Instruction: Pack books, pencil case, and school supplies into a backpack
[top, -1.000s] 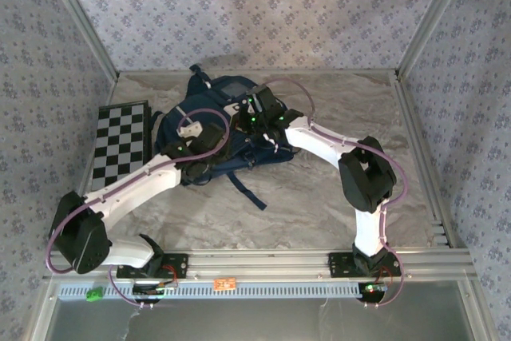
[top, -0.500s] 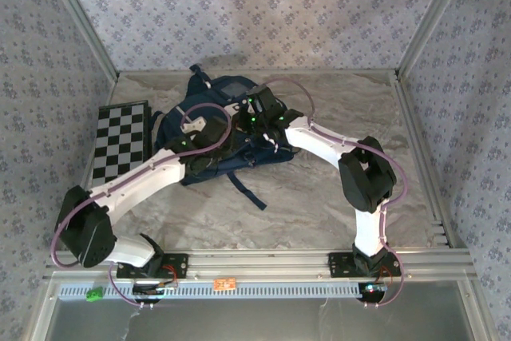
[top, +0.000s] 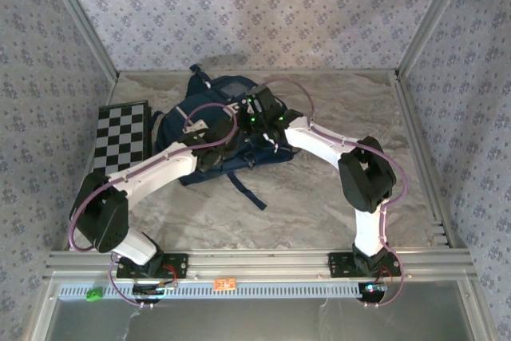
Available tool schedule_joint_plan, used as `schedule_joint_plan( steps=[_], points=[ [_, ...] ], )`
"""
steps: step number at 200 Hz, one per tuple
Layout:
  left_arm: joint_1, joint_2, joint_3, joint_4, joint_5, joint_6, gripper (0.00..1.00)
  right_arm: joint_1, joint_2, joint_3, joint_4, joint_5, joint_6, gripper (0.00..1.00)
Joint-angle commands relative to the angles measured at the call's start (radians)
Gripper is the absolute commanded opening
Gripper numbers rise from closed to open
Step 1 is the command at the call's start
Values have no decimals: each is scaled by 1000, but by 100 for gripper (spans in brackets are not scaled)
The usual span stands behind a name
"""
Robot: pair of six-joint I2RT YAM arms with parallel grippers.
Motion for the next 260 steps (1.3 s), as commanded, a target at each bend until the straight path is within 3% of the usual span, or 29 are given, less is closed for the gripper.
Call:
schedule_joint_plan(
  steps=[1,64,143,190,231,260],
  points=[
    [6,-17,-20,-84,-72,-25,70,-7,-5,33,55,-7,9,0],
    [10,-85,-45,-77,-76,12,47,-6,-3,33,63,-10,13,0],
    [33,-95,-33,61,11,55,21,-2,3,39,62,-13,11,0],
    [48,-145,-39,31,78,154,6,-12,5,35,57,-17,8,0],
    [106,-184,-84,-19,205,371,2,-25,-1,40,46,-30,0,0],
    [156,-177,-116,21,281,477,13,-17,0,45,45,-30,1,0]
  ],
)
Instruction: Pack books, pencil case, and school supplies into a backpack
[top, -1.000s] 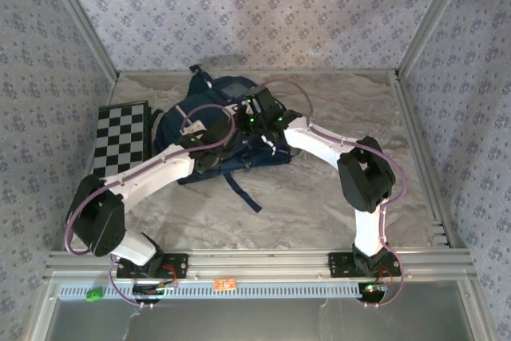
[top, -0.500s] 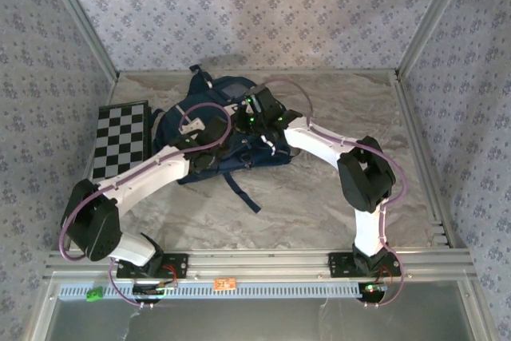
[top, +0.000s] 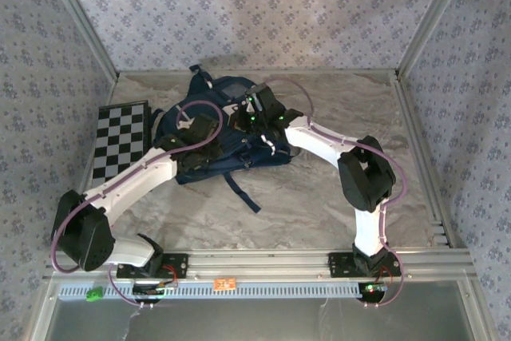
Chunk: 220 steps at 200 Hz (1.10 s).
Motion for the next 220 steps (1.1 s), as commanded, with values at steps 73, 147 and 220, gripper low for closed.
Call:
schedule_joint_plan(
  steps=[73,147,220],
  points=[
    [44,-4,-108,216,23,203,26,3,-2,57,6,11,-6,0],
    [50,-59,-133,171,7,349,0,-20,-8,46,-21,9,-40,0],
    [134,-111,-125,15,112,473,0,-80,24,94,-68,-29,-90,0]
  ],
)
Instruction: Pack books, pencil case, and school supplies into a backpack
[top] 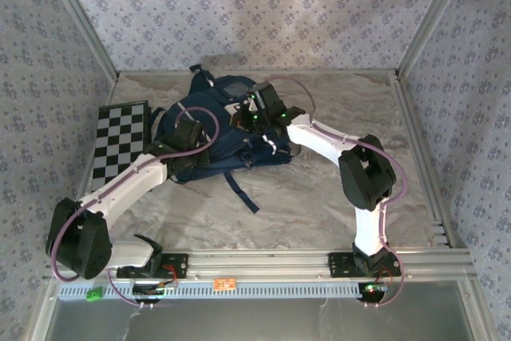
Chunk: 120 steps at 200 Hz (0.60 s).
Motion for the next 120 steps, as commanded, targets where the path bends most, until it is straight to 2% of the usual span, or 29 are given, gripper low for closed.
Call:
schedule_joint_plan(
  steps=[1,25,57,77,91,107,120],
  points=[
    [14,-48,-2,-61,30,58,0,-50,16,76,-31,11,-56,0],
    [-10,-23,20,-43,97,65,0,-67,48,128,-73,-12,-90,0],
    [-152,58,105,2,82,18,0,-94,96,219,-154,-18,-141,0],
    [-204,123,145,100,149,-47,0,-119,110,258,-202,-28,-153,21],
    [-221,161,176,120,129,-85,0,-136,80,239,-205,-31,-163,33],
    [-226,189,212,97,100,-89,0,-147,24,195,-226,-31,-179,42],
    [-226,195,215,91,88,-78,0,-149,-29,130,-233,-55,-174,46]
  ],
)
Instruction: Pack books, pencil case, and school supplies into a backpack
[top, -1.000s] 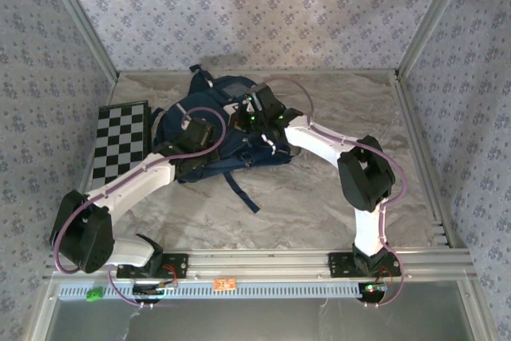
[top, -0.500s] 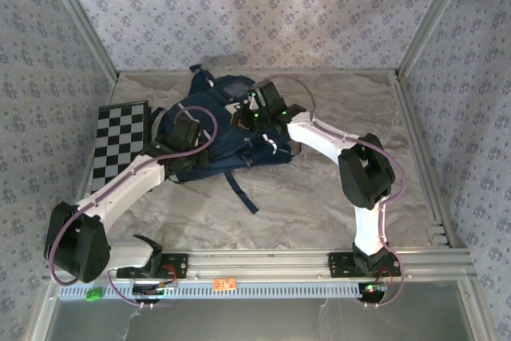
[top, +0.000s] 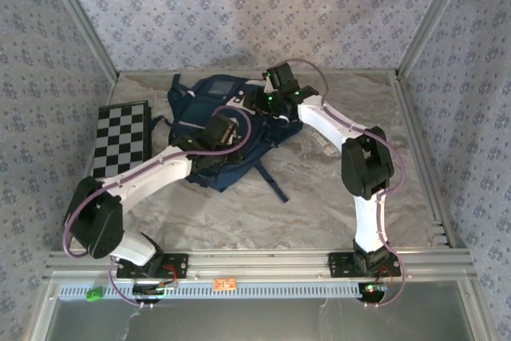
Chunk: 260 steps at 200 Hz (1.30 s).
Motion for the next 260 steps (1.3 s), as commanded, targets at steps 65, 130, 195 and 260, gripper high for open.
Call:
schedule_joint_plan(
  steps=[65,130,195,260],
  points=[
    [-2,9,33,-1,-7,6,0,69,-246,-412,239,-92,242,45],
    [-2,23,56,-25,26,61,0,100,-180,-428,343,-76,313,28],
    [9,-24,10,-73,-40,175,0,63,-204,-425,254,-61,222,0],
    [157,-126,-131,-56,-41,252,0,12,-255,-427,168,-105,133,0]
  ],
)
